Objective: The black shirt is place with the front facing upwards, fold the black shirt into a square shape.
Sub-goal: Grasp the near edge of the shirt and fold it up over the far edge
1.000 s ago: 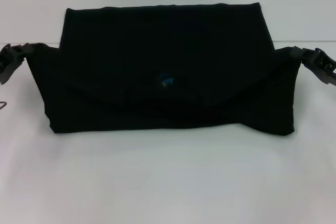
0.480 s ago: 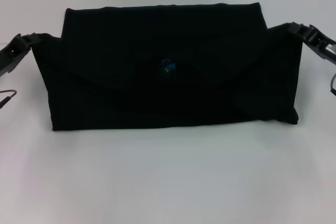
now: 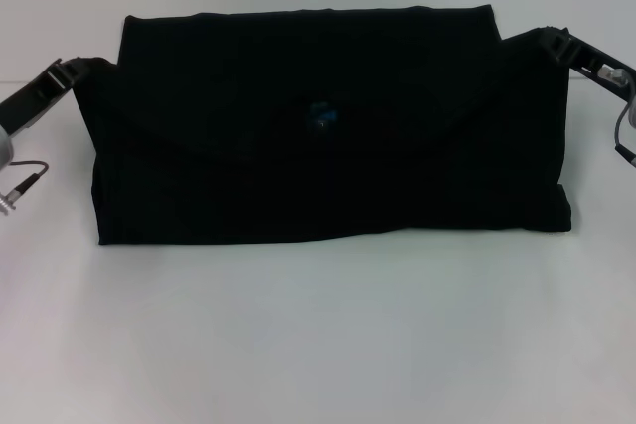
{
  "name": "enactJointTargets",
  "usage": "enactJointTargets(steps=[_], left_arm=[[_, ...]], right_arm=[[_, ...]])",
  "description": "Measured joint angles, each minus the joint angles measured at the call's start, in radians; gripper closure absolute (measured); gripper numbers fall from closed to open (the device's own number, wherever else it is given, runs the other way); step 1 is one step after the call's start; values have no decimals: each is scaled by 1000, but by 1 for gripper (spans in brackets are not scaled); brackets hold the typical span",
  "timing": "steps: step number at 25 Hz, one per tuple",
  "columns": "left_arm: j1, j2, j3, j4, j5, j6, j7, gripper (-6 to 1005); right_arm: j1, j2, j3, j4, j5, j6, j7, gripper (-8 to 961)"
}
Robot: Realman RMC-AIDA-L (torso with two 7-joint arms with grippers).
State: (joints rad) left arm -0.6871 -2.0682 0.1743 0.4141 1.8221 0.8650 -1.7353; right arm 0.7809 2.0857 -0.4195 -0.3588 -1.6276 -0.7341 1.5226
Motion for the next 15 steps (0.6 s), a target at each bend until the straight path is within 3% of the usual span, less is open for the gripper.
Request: enactJointTargets(steps=[9, 15], left_arm=[[-43, -41, 3, -15, -8, -130, 67, 912], [-54, -53, 12, -15, -9, -141, 129, 869]], right_arm=[[34, 8, -2, 12, 2, 103, -121, 867], [40, 9, 6, 27, 3, 125, -165, 855]])
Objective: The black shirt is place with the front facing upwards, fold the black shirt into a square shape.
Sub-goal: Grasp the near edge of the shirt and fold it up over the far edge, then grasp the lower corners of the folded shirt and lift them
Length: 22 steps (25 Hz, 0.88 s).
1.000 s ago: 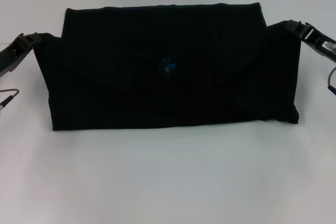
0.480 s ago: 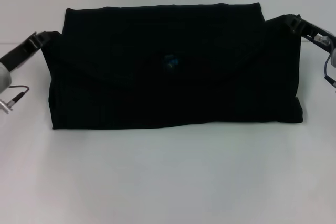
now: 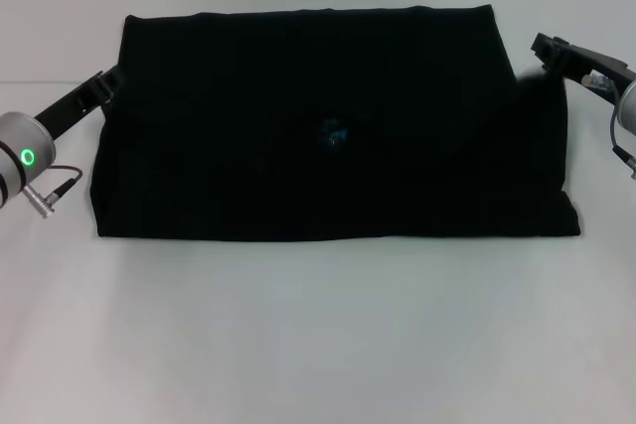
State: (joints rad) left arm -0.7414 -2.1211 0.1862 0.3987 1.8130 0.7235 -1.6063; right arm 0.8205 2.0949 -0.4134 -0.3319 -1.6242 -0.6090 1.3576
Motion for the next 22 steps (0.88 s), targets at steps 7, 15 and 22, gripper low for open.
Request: enactJointTargets(steps=[7, 15, 22], left_arm=[[29, -2, -5, 0, -10, 21, -20, 721], [152, 104, 145, 2, -3, 331, -278, 401], [221, 208, 437, 27, 24, 454, -517, 173]], right_arm=[[-27, -5, -8, 3, 12, -19, 21, 628], [-126, -47, -114, -1, -23, -313, 154, 293], [-191, -99, -285, -12, -119, -577, 213, 156]])
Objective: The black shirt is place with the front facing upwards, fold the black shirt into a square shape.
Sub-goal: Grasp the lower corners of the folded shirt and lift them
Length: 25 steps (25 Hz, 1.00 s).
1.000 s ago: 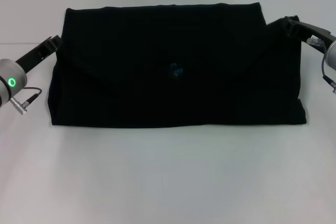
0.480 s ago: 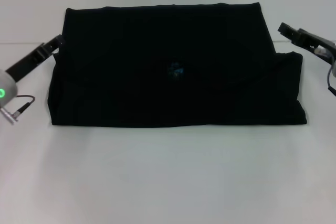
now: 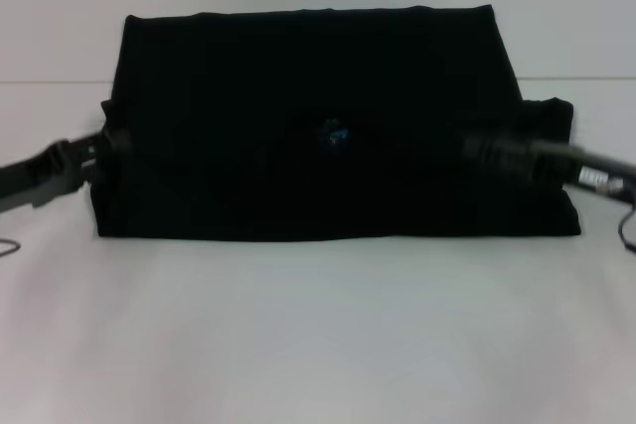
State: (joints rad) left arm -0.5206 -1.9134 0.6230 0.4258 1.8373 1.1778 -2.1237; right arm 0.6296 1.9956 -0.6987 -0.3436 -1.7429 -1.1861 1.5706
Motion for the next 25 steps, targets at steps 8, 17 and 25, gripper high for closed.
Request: enactJointTargets(steps=[8, 17, 25], left_arm=[[-4, -16, 8, 49, 130, -20, 7, 135], [-20, -49, 9, 51, 182, -153, 16, 134], [-22, -74, 9, 48, 185, -219, 30, 134]], right_arm=[[-22, 8, -15, -15, -115, -80, -8, 137], [-25, 19, -16, -15, -126, -75, -11, 144], [-25, 23, -16, -15, -127, -71, -11, 145]])
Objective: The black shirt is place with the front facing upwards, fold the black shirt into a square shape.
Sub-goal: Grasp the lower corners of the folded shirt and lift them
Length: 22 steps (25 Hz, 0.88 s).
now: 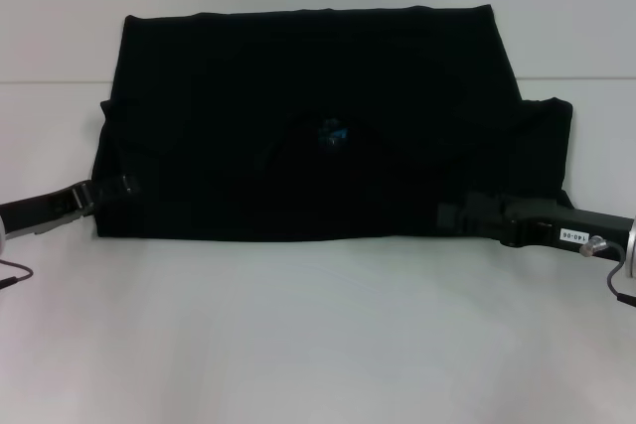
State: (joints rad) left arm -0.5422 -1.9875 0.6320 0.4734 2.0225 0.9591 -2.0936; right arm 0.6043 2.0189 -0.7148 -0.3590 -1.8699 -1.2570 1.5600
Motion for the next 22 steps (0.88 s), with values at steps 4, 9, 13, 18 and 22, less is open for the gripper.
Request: enactJointTargets(steps=[4, 9, 13, 18, 22], left_arm=[[0, -4, 3, 0, 0, 5, -1, 135], [0, -4, 33, -1, 1, 26, -12, 135], [-2, -4, 33, -1, 1, 45, -13, 135], [-2, -7, 34, 2, -1, 48, -7, 134], [4, -10, 37, 14, 1, 48, -7, 134]], right_arm=[[0, 1, 0, 0, 0, 13, 0, 146], [0, 2, 0, 0, 0, 22, 1, 146], [0, 2, 1, 0, 0, 22, 1, 146], [-3, 2, 2, 2, 0, 22, 3, 147], [-9, 3, 4, 1, 1, 20, 5, 147]])
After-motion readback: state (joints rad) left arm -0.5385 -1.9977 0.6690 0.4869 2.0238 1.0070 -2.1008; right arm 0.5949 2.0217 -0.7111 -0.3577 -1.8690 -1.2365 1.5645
